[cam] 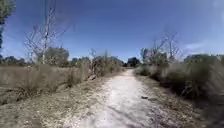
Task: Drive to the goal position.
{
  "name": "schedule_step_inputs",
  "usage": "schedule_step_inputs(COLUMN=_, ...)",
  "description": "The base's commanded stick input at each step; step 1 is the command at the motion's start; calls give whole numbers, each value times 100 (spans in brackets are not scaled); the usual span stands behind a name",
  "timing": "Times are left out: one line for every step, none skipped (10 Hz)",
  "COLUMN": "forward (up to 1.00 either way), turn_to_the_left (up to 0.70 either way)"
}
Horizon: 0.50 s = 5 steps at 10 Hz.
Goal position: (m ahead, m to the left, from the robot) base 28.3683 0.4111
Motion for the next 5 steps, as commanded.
schedule_step_inputs(forward=70, turn_to_the_left=0)
schedule_step_inputs(forward=70, turn_to_the_left=0)
schedule_step_inputs(forward=70, turn_to_the_left=0)
schedule_step_inputs(forward=70, turn_to_the_left=0)
schedule_step_inputs(forward=70, turn_to_the_left=0)
